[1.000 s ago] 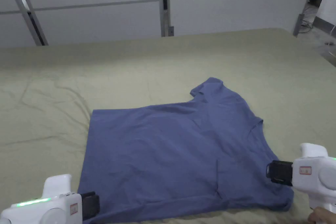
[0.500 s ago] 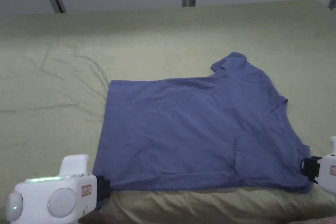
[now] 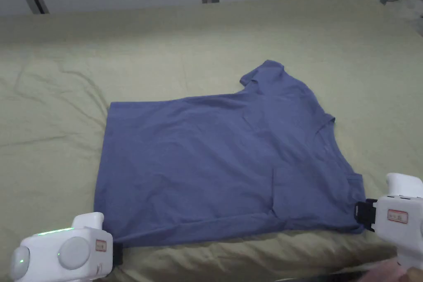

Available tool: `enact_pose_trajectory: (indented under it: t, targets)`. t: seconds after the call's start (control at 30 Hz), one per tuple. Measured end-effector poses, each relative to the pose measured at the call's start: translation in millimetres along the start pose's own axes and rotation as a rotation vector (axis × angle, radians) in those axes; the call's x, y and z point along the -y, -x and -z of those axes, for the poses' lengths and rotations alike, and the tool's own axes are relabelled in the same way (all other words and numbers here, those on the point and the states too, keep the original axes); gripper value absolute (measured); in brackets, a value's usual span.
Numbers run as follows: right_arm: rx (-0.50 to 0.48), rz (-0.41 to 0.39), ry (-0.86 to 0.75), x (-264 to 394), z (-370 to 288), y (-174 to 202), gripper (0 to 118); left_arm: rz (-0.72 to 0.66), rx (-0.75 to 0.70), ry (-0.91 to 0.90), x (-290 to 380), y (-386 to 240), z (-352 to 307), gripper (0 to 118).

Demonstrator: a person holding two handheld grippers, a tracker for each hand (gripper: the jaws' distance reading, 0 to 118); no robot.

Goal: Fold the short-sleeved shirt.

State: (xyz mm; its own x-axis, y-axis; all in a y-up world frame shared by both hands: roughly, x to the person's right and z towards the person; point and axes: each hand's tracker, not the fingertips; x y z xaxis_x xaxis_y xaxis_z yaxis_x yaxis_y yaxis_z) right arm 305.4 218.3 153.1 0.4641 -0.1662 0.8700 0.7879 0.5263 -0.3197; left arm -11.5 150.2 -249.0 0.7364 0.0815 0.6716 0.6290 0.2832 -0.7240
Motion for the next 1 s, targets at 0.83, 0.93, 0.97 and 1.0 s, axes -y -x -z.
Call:
enact_pose_trajectory:
  t: [0.83,0.93,0.97,1.0]
  targets:
    - [-0.008,-0.053,0.154,-24,42,-8,3,-0.004,-0.001,-0.057,-20,-2,-27,7]
    - [-0.016,-0.045,0.126,-35,32,-6,3,-0.010,0.005,-0.074,-30,-2,-33,7]
    - [-0.017,-0.037,0.113,-39,29,-6,3,-0.010,0.001,-0.080,-36,0,-34,7]
    - [-0.028,-0.030,0.103,-49,28,-6,3,-0.008,-0.009,-0.094,-43,0,-36,7]
